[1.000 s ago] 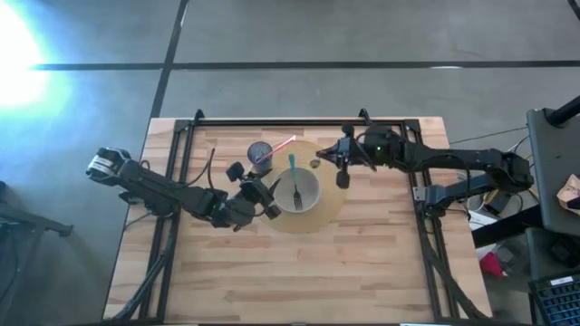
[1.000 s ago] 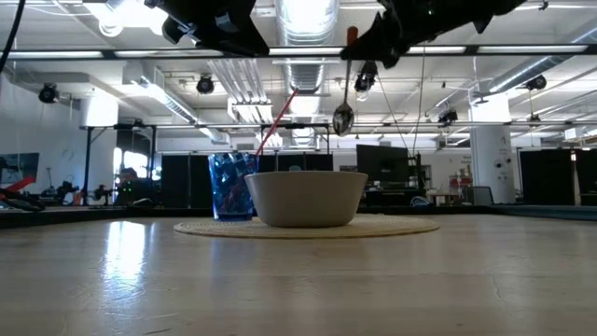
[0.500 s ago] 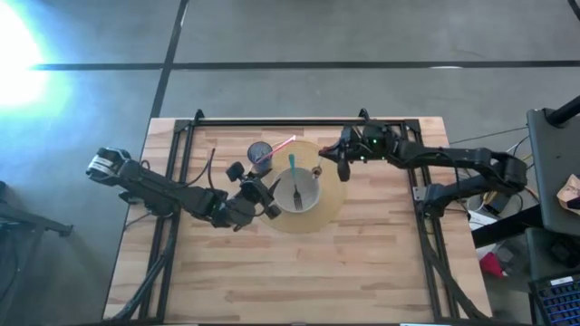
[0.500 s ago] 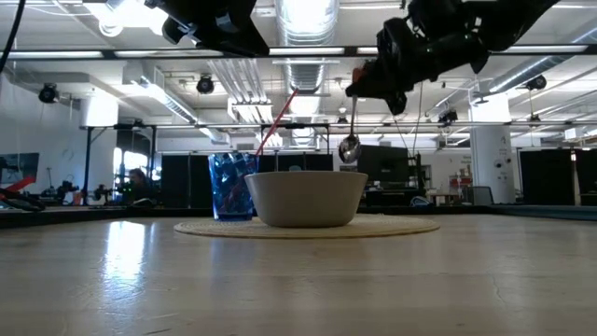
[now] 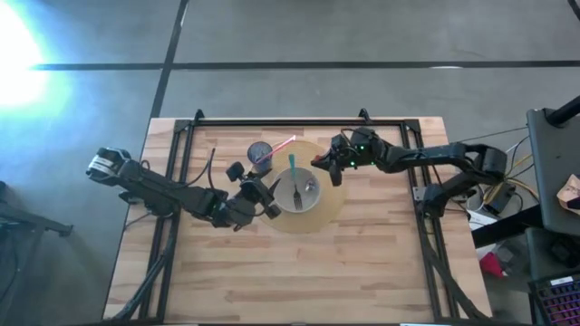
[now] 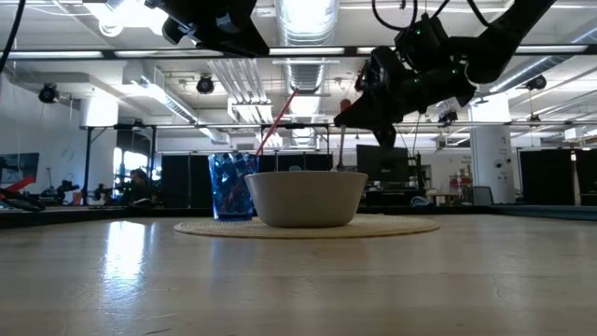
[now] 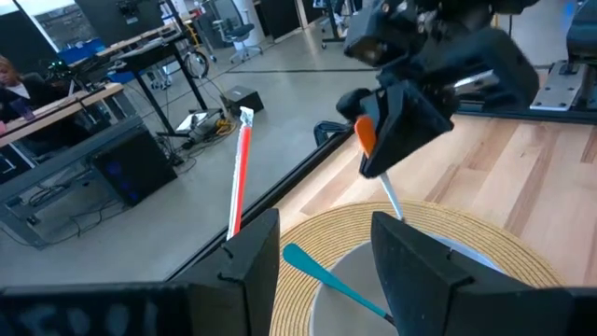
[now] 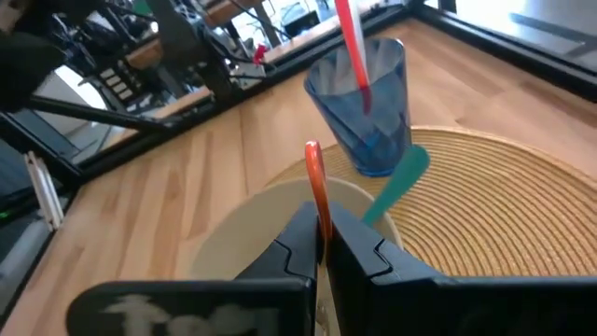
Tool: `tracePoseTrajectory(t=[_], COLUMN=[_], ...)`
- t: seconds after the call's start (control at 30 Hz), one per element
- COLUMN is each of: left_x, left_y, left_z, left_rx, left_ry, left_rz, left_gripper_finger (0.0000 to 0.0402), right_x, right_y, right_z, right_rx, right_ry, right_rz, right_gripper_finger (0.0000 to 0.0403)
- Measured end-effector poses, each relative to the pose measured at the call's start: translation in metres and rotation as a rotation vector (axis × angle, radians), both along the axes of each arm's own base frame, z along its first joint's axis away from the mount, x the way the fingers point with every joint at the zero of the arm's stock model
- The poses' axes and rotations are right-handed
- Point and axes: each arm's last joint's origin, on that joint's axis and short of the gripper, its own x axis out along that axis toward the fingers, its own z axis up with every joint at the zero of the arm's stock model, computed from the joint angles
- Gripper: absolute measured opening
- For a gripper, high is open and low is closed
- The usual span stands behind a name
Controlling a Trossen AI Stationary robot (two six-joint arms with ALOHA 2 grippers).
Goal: Pick & Place Utensil
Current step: Put the orange spoon into the gray bowl on the brown mat
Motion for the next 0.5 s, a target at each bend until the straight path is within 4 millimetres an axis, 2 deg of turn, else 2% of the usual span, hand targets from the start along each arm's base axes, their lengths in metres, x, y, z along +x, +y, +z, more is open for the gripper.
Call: tracePoseTrajectory(t=[0.5], left_x=[0.0], left_y=[0.0], left_z=[0.0], left_rx=[-0.003], left_ry=[-0.003], left_rz=[0.001], left_gripper_finger=[0.0165], right_x=[0.013], right_y=[-0.006], right_z=[-0.029], right_rx=[0.079], right_ry=[0.03], right_rz=[-0.023], right_gripper_finger=[0.0008])
